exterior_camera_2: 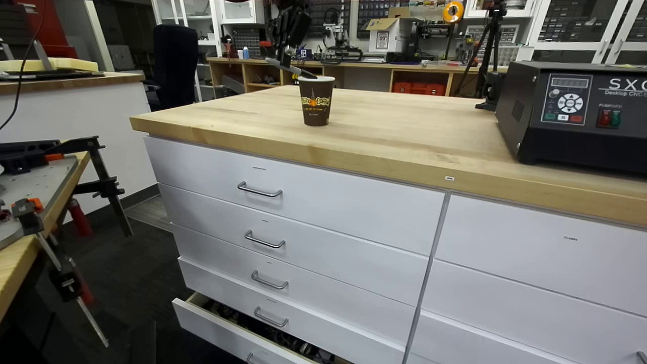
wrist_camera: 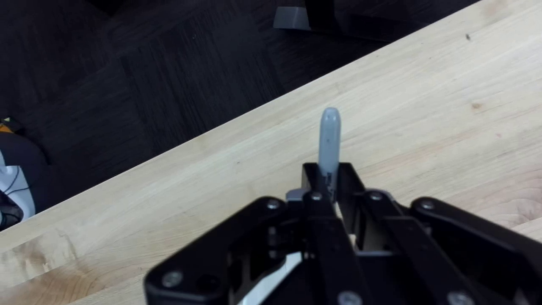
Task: Put the black pen in the brown cup
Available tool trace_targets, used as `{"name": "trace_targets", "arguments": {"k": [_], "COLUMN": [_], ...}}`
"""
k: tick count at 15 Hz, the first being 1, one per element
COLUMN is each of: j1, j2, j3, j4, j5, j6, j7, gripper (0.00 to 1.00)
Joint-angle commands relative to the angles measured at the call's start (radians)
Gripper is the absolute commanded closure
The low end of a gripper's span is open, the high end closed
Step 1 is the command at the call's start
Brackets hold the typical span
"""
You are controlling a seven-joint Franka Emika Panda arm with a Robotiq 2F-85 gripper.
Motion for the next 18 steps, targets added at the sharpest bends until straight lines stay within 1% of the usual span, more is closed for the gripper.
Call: {"name": "trace_targets", "arguments": {"k": [1, 4, 6, 7, 8, 9, 12, 15, 17, 18], "j1": [-0.001, -0.003, -0.004, -0.006, -0.005, -0.005, -0.002, 0.004, 0.007, 0.010], "j2": [0.044, 0.073, 0.089, 0.086, 0.088, 0.078, 0.045, -0.026, -0.073, -0.096], "j3": [-0.005, -0.008, -0.012, -0.012, -0.013, -0.013, -0.014, -0.011, -0.005, -0.002], "j4": [0.085, 0.133, 0.158, 0.159, 0.166, 0.162, 0.144, 0.077, 0.029, 0.009], "j5": [0.005, 0.005, 0.005, 0.006, 0.004, 0.004, -0.005, -0.012, -0.008, -0.008], "j6": [-0.070, -0.075, -0.052, -0.029, -0.019, 0.002, 0.072, 0.207, 0.269, 0.291], "j7": [0.031, 0.032, 0.036, 0.033, 0.034, 0.035, 0.041, 0.051, 0.045, 0.045], "gripper": [0.97, 0.97, 0.97, 0.62, 0.61, 0.56, 0.35, 0.17, 0.04, 0.01]}}
